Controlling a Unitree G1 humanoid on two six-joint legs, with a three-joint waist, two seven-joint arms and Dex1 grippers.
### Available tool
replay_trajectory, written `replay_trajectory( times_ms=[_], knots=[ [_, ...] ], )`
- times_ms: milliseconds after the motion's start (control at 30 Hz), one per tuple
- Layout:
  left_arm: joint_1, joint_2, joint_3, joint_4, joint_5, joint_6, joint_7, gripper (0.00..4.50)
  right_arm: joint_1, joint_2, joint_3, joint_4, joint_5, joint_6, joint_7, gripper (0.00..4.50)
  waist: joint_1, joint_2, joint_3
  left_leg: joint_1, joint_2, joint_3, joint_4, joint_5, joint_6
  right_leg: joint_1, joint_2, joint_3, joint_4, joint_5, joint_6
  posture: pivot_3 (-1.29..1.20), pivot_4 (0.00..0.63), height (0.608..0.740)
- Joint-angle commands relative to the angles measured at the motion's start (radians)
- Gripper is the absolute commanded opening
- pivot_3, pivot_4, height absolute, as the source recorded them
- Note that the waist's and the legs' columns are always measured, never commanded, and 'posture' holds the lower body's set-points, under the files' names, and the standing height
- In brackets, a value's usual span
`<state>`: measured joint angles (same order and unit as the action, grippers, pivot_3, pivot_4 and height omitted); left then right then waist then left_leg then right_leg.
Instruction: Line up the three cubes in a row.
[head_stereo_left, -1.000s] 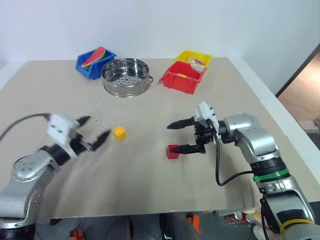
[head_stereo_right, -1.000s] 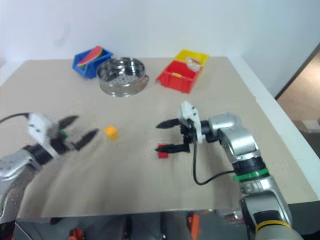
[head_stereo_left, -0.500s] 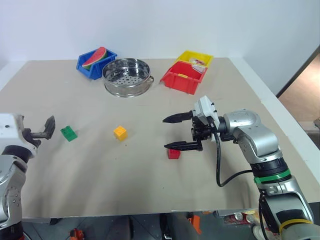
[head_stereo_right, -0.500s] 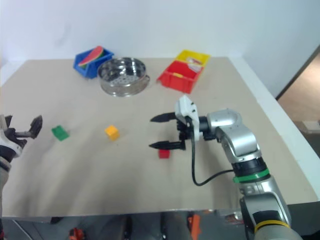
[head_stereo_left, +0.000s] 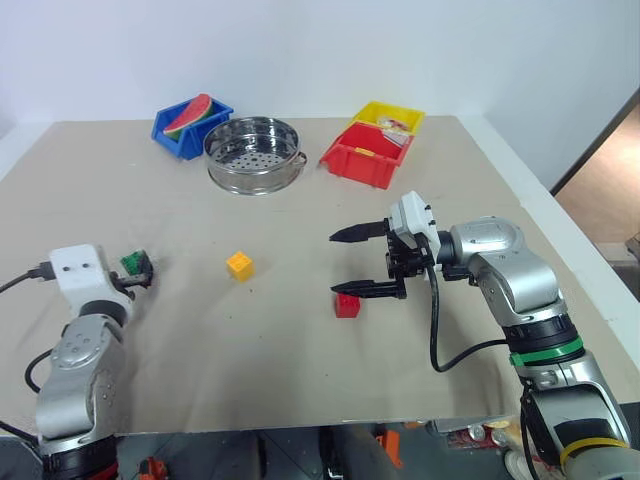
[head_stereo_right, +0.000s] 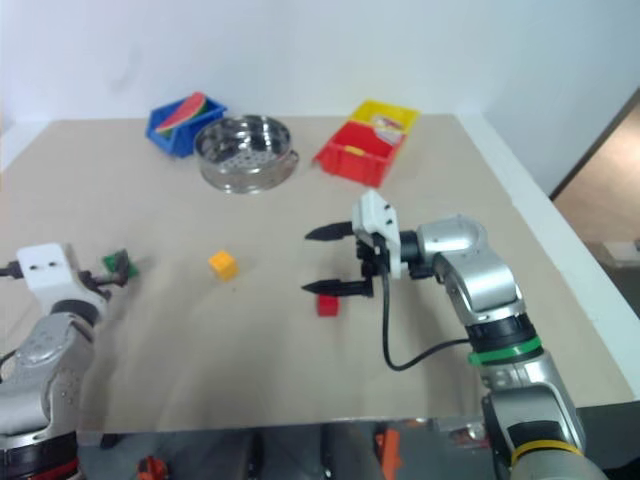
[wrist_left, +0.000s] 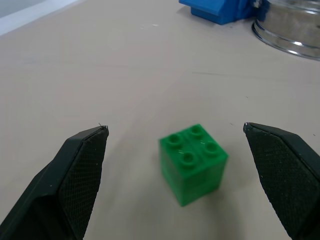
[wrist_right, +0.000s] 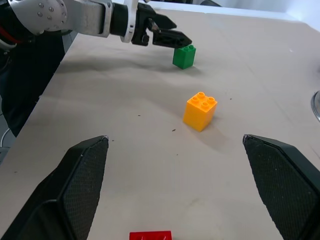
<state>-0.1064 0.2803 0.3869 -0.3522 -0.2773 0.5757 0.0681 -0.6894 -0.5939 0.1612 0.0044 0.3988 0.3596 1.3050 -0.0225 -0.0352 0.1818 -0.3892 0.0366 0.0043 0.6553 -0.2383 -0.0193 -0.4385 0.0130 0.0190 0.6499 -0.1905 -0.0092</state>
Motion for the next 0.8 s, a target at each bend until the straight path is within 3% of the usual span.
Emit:
replay_trajectory(
  times_ms=[33,600,800],
  knots=[
    [-0.022,-0.015,-0.010,-0.016,0.038,0.006,0.043,4.50,-0.027,0.002,-0.037,-0.038,0.029,0.005,-0.011,4.47,0.000,0.000,0.000,0.000,0.000,0.000,0.000,0.000,0.000,0.000,0.000,0.000,0.000,0.000,0.000,0.00,0.150,0.740],
    [-0.107,-0.086,-0.027,0.098,0.100,0.037,0.130,4.50,-0.030,-0.009,-0.035,-0.025,0.013,-0.028,-0.021,4.47,0.001,0.000,0.000,0.000,-0.001,-0.001,0.000,0.000,0.000,0.000,0.000,0.000,0.000,0.000,0.000,0.00,0.150,0.740],
    [-0.140,-0.093,-0.015,0.139,0.113,0.027,0.137,2.67,-0.024,-0.016,-0.037,-0.032,0.014,-0.029,-0.028,4.50,0.000,0.000,0.000,0.000,-0.001,0.000,0.000,0.000,0.000,0.000,0.000,0.000,0.000,0.000,0.000,0.00,0.150,0.740]
  ],
)
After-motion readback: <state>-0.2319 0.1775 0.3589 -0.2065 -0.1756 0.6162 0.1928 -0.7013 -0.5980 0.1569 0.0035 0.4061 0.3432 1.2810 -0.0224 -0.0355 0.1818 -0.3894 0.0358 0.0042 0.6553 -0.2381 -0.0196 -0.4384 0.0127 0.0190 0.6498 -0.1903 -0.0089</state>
